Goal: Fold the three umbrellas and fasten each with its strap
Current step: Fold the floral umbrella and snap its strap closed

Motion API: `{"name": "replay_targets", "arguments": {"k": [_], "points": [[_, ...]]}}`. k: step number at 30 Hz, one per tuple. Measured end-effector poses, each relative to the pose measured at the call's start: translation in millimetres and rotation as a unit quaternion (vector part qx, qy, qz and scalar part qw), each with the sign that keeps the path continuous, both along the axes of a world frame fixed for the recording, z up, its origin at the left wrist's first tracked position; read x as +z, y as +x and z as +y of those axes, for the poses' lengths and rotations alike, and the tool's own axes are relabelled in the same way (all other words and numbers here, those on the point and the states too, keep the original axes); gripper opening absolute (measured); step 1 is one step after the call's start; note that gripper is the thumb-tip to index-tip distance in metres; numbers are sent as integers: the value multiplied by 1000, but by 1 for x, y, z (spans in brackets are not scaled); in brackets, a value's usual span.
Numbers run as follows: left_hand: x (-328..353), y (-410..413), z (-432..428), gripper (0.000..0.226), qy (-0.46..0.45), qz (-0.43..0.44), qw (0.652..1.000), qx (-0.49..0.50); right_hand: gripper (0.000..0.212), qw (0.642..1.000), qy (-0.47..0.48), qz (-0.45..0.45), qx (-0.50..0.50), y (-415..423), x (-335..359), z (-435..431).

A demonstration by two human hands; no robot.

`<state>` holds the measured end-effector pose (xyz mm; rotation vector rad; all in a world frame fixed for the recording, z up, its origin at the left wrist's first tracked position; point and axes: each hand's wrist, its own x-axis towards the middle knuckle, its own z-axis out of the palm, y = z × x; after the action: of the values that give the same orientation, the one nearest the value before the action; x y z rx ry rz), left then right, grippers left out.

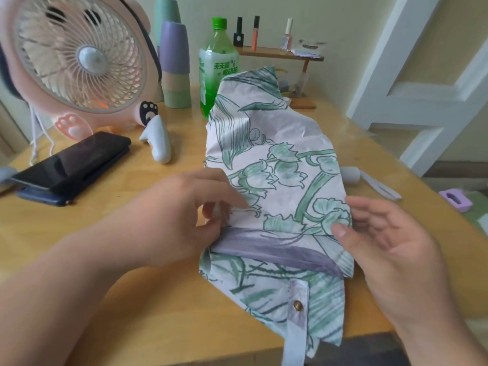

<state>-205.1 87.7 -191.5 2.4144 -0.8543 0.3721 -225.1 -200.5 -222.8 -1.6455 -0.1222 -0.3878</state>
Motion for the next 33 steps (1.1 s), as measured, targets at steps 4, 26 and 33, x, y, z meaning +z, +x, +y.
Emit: {"name": "replay_targets", "arguments": {"k": [4, 26, 33], "points": [[2, -4, -3, 21, -116, 86, 989, 38, 44, 997, 28, 32, 65, -2, 3, 0], [-2, 1, -8, 19, -48, -8, 997, -61, 18, 985, 126, 71, 91, 7, 1, -14], [-1, 3, 5, 12, -13, 103, 991, -83, 30, 993, 84, 54, 57, 5, -2, -12]]}}
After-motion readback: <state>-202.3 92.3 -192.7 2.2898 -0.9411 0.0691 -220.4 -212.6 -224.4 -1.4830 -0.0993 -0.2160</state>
